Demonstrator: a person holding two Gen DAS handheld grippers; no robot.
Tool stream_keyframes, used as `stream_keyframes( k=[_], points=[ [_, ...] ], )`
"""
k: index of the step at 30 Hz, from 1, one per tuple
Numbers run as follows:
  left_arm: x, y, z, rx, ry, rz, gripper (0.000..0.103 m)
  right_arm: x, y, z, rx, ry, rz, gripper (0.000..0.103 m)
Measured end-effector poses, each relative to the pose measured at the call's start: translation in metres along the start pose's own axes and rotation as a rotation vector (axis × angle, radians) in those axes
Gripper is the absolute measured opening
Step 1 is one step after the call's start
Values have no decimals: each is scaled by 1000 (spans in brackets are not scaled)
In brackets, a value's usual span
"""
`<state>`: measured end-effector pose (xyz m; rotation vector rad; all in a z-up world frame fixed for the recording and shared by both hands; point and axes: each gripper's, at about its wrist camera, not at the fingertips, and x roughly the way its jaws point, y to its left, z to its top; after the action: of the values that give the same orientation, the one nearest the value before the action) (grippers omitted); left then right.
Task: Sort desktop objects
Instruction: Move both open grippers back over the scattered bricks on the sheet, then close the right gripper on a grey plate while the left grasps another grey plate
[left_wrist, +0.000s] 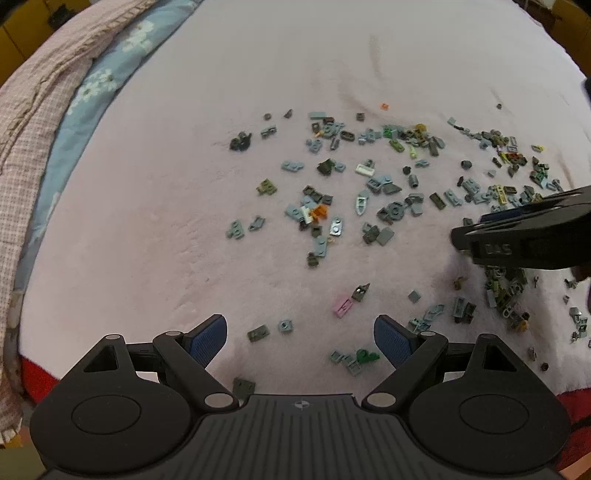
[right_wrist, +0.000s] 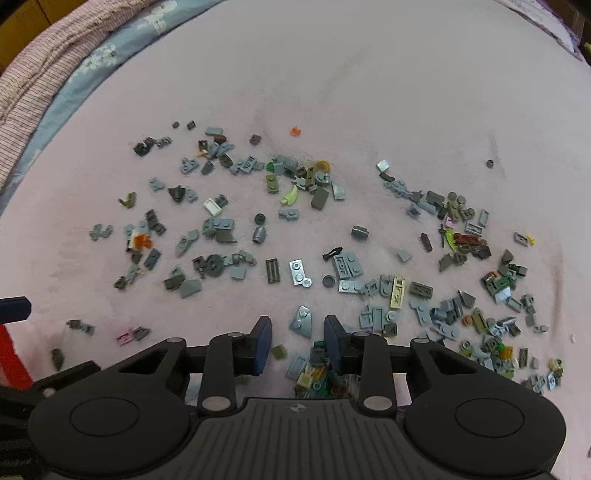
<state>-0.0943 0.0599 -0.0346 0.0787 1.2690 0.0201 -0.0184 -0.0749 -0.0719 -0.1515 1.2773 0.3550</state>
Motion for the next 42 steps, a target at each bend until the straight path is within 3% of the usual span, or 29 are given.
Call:
stream_keyframes(
  k=[3, 4, 9, 20, 23, 25, 30, 35, 42],
  points=[
    [1, -13, 9, 86, -40, -22, 85, 5, -2, 1, -3, 7, -1, 23],
    [2, -17, 12, 115, -53, -30, 84, 5, -3, 0, -4, 9, -2, 15],
    [4, -39, 28, 259, -119, -67, 76, 0, -15, -8, -13, 0, -29, 14],
    [35, -102, 57, 591, -207, -154, 55, 0, -59, -29, 159, 12, -19, 14],
    [45, -108, 62, 649, -192, -177, 43, 2, -62, -31, 175, 8, -12, 14],
    [52, -108, 62, 683, -169, -188, 30, 2, -61, -30, 179, 6, -11, 15],
    [57, -107, 60, 696, -153, -216, 20, 0, -63, -33, 190, 6, -6, 15],
    [47, -105, 61, 669, -167, -216, 19, -5, -63, -35, 207, 8, -7, 14],
    [12, -96, 69, 546, -174, -243, 19, -38, -62, -35, 221, -46, -19, 14]
  ],
)
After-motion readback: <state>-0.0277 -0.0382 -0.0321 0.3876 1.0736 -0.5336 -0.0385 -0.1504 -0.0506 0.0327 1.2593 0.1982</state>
